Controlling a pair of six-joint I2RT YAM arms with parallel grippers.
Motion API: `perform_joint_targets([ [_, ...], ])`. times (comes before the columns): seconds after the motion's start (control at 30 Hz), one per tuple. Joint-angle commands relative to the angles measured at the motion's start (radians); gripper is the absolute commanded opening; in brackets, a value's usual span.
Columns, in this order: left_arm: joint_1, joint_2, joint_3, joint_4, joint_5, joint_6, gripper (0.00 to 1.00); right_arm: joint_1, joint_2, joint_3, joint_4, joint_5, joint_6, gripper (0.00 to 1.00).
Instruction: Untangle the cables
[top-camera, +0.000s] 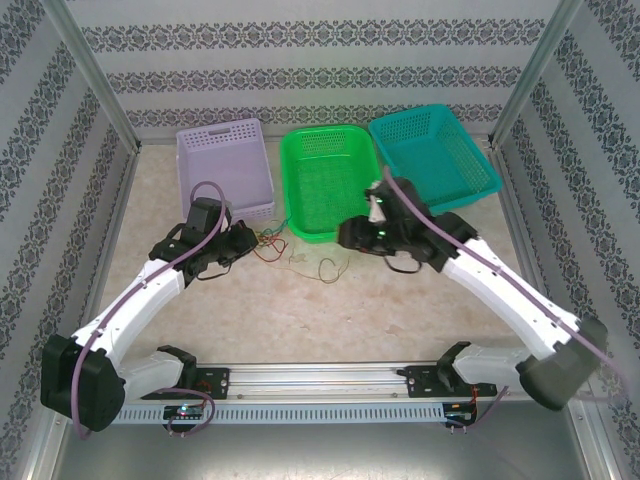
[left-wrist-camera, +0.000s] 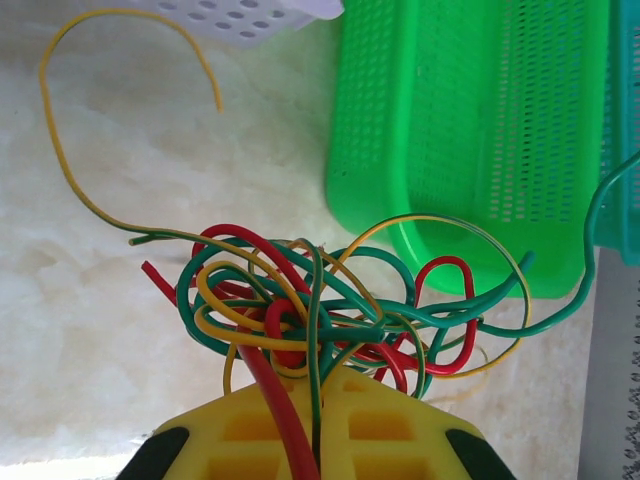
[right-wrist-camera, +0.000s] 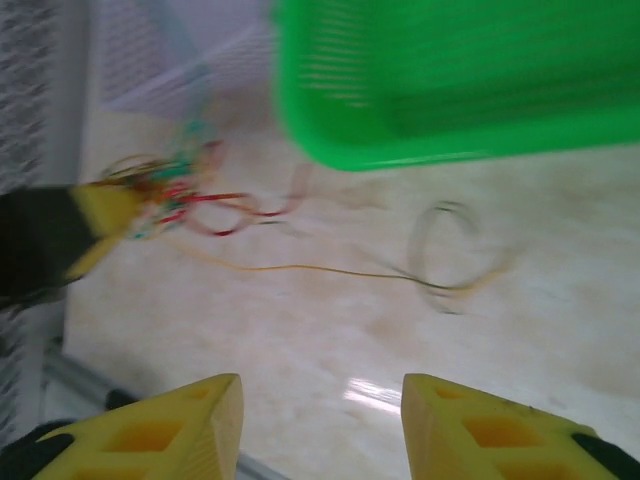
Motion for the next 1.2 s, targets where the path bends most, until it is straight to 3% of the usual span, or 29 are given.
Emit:
perform_joint_targets([
  [0.0,-0.019,0.01,0.027,0.09,0.022,-0.03,0.0,0.082,0.168,0.047,0.195,-0.088,0.188,0.5],
  [0.23,-0.04,0.022,0.043,0.096,0.026,-0.051,0.0,0.092,0.385,0.154,0.351,-0.102,0.351,0.52],
  [0.43,-0.05,0.007,0.037,0.106,0.041,-0.071,0.0,0.067,0.486,0.117,0.483,-0.097,0.474,0.46],
  [0.47,-0.052,0.007,0.037,0.103,0.046,-0.072,0.0,0.062,0.495,0.117,0.499,-0.094,0.48,0.41],
  [0.57,-0.052,-0.013,0.032,0.079,0.04,-0.073,0.0,0.039,0.497,0.113,0.504,-0.077,0.467,0.0],
  [0.77,-0.034,-0.087,0.067,-0.141,-0.127,-0.076,0.0,-0.053,0.328,-0.051,0.455,-0.005,0.368,0.0],
  [0.93,-0.006,-0.079,0.073,-0.237,-0.15,-0.078,0.03,-0.076,0.262,-0.062,0.372,-0.044,0.223,0.0],
  [1.17,0.002,-0.05,0.141,-0.303,-0.159,-0.096,0.09,-0.076,0.214,-0.09,0.405,-0.083,0.161,0.0],
])
